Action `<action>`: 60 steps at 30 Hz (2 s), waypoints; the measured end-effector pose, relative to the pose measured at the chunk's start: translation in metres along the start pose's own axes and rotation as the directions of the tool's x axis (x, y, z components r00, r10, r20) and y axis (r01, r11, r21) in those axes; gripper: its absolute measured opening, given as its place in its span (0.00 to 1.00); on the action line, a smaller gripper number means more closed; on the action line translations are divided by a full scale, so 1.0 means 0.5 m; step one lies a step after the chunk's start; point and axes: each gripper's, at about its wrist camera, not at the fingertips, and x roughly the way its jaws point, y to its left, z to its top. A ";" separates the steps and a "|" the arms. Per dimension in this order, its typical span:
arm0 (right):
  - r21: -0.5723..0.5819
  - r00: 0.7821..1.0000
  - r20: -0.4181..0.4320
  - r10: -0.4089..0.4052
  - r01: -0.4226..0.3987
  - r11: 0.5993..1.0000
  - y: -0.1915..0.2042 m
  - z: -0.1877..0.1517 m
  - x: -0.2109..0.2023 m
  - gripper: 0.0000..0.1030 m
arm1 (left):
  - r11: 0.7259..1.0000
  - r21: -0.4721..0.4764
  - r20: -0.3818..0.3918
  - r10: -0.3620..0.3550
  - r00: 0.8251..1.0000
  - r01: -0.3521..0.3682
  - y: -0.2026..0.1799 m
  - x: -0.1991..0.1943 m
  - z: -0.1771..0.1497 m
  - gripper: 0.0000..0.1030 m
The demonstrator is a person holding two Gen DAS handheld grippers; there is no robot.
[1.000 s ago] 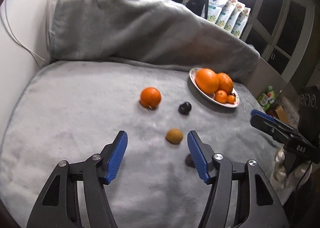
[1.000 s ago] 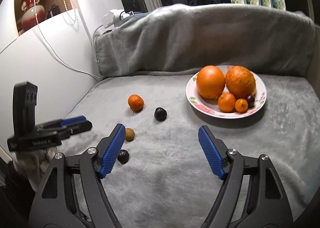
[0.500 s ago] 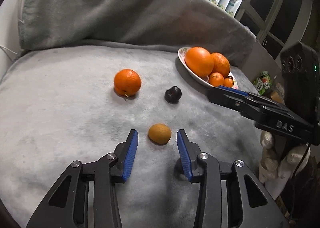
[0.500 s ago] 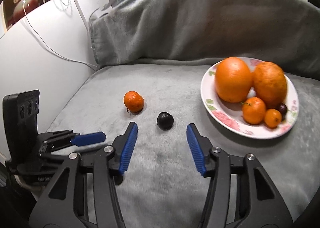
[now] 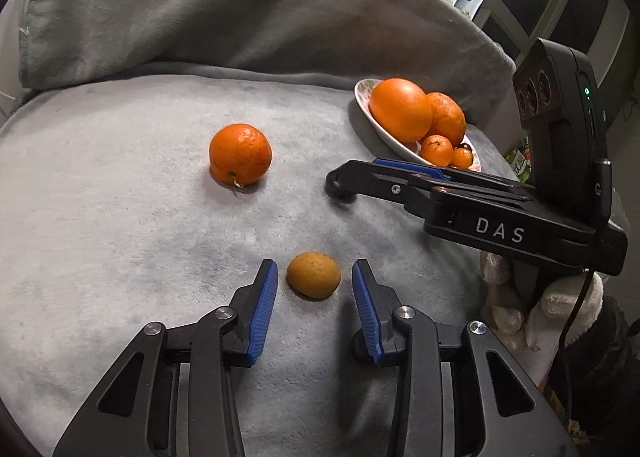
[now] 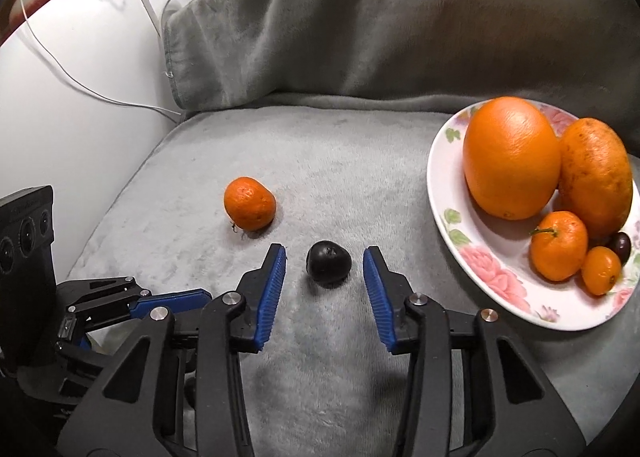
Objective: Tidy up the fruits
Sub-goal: 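Close the left gripper on a brown fruit while the right grasps a dark plum, then carry the brown fruit and plum onto the plate and open both grippers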
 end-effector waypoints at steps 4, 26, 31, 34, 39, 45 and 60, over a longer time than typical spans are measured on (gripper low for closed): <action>-0.003 1.000 -0.020 -0.009 0.009 1.000 0.000 0.005 0.015 0.41 | 1.000 -0.008 -0.001 0.000 1.000 0.000 0.004 0.007 -0.001 0.34; 0.014 1.000 0.024 -0.007 0.007 1.000 -0.005 -0.001 -0.019 0.25 | 1.000 -0.029 0.037 0.012 0.999 -0.011 0.006 -0.007 -0.008 0.26; 0.026 0.996 0.091 -0.024 0.022 0.999 -0.012 -0.001 -0.070 0.25 | 0.999 -0.035 0.063 0.005 0.998 -0.002 0.004 -0.022 0.007 0.26; 0.029 0.991 0.125 -0.042 0.039 0.999 -0.025 -0.005 -0.110 0.25 | 1.000 -0.028 0.080 0.001 0.997 0.002 -0.004 -0.030 0.019 0.26; 0.047 0.983 0.167 -0.083 0.076 0.996 -0.057 -0.007 -0.164 0.25 | 1.000 -0.015 0.114 -0.011 0.993 0.013 -0.019 -0.041 0.046 0.26; 0.091 0.968 0.207 -0.140 0.123 0.988 -0.115 -0.006 -0.219 0.25 | 1.000 0.014 0.143 -0.024 0.990 0.022 -0.044 -0.041 0.083 0.26; 0.152 0.941 0.247 -0.231 0.197 0.968 -0.230 0.019 -0.284 0.25 | 0.994 0.088 0.137 -0.080 0.987 0.068 -0.129 -0.006 0.132 0.26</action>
